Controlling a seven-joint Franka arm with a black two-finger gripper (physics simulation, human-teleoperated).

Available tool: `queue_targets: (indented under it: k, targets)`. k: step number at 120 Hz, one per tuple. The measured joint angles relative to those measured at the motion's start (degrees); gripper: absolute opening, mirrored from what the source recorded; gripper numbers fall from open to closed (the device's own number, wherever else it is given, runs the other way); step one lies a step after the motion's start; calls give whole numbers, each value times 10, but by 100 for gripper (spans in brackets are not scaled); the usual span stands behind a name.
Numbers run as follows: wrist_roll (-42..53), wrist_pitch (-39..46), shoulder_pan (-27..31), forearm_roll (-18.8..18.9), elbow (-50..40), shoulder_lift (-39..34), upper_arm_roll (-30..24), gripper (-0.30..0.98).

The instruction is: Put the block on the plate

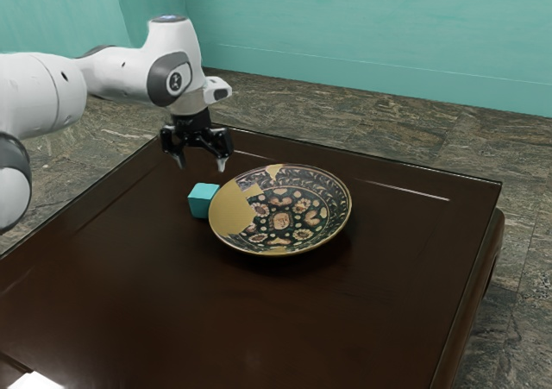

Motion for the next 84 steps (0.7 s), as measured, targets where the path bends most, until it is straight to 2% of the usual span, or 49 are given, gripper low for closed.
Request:
queue_targets:
  k: [27, 48, 65, 84]
  targets:
    - [-313, 9, -4, 1, 108, 106, 27, 69]
    - [-567, 29, -1, 2, 104, 116, 31, 69]
    - [-723, 53, 7, 51, 105, 147, 25, 69]
    - [-836, 76, 25, 73, 137, 189, 10, 69]
